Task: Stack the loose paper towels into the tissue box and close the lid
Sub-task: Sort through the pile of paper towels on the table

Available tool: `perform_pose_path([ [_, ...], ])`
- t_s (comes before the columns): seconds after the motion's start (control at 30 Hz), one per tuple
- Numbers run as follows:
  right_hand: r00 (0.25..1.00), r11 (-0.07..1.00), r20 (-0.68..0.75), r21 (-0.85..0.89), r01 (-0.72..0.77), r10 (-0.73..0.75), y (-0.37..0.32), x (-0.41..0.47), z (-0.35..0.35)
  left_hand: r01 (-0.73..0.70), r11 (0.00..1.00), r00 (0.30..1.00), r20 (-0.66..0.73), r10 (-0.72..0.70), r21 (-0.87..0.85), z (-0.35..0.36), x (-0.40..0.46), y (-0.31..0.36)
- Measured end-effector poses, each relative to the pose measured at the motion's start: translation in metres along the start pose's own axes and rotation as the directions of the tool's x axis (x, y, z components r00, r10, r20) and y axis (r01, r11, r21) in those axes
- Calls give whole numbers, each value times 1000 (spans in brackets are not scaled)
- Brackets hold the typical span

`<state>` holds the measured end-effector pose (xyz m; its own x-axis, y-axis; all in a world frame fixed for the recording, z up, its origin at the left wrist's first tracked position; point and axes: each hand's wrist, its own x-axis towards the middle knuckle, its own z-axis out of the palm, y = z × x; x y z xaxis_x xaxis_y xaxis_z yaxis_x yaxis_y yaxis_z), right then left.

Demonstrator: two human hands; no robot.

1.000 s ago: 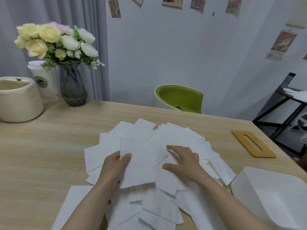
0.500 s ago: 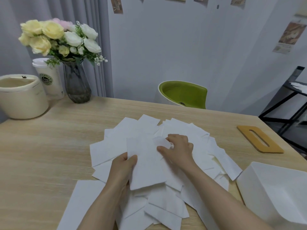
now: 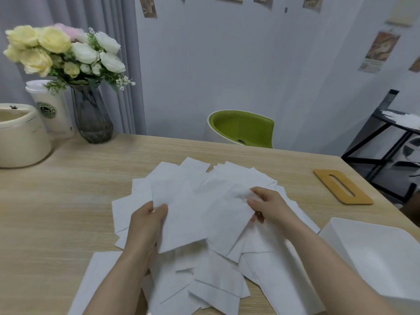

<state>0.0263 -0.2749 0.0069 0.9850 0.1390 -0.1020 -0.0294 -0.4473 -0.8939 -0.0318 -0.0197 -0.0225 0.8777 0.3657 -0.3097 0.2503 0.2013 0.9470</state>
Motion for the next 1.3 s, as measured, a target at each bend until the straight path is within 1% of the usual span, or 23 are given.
perform_pose_path([
  [0.1, 975, 984, 171, 76, -159, 144, 2, -3, -17, 18, 1000, 1000, 24, -17, -8, 0, 0, 1],
  [0.13, 967, 979, 197, 88, -184, 164, 3, -2, -19, 25, 1000, 999, 28, -25, -4, 0, 0, 0],
  [0.2, 966, 977, 179, 75, -201, 185, 1, 3, -14, 35, 999, 999, 37, -35, 9, 0, -3, -2],
  [0.3, 968, 968, 92, 73, -241, 234, -4, 15, 3, 43, 999, 998, 45, -43, 10, -1, -6, -3],
  [0.37, 969, 966, 51, 82, -244, 240, -7, 21, 14, 39, 999, 998, 45, -39, 0, -2, -8, -2],
  [0.43, 978, 974, 19, 85, -208, 208, -9, 22, 20, 33, 999, 999, 41, -33, -6, -4, -8, 0],
  [0.57, 998, 996, -3, 63, -63, 64, -7, 17, 19, 13, 1000, 1000, 24, -13, -5, -6, -7, 4],
  [0.67, 999, 980, -25, 199, 30, -25, -6, 9, 14, 5, 1000, 1000, 13, -4, -11, -4, -5, 7],
  [0.73, 999, 970, -21, 239, 49, -46, -6, 5, 7, 4, 1000, 1000, 16, -4, -14, -3, -4, 8],
  [0.8, 999, 981, 31, 190, 29, -36, -4, 0, -1, 8, 1000, 1000, 15, -8, -14, -3, -3, 8],
  [0.87, 999, 992, 44, 125, 0, -5, -1, -4, -7, 14, 1000, 1000, 13, -14, -21, -4, -1, 7],
  [0.97, 997, 985, 69, 170, -45, 33, 3, -8, -17, 18, 999, 1000, 9, -18, -27, -7, 4, 5],
  [1.1, 980, 979, 199, 199, -49, 8, 4, -16, -28, 25, 1000, 1000, -1, -25, -19, -12, 9, 2],
  [1.2, 935, 969, 354, 230, -88, 1, 4, -20, -35, 8, 1000, 1000, -15, -8, -14, -17, 12, 1],
  [1.27, 916, 985, 401, 152, -78, 11, 3, -19, -36, 1, 1000, 1000, -18, -2, -16, -18, 12, 1],
  [1.3, 919, 994, 393, 95, -56, 14, 4, -18, -34, -1, 1000, 1000, -19, 0, -19, -19, 12, 1],
])
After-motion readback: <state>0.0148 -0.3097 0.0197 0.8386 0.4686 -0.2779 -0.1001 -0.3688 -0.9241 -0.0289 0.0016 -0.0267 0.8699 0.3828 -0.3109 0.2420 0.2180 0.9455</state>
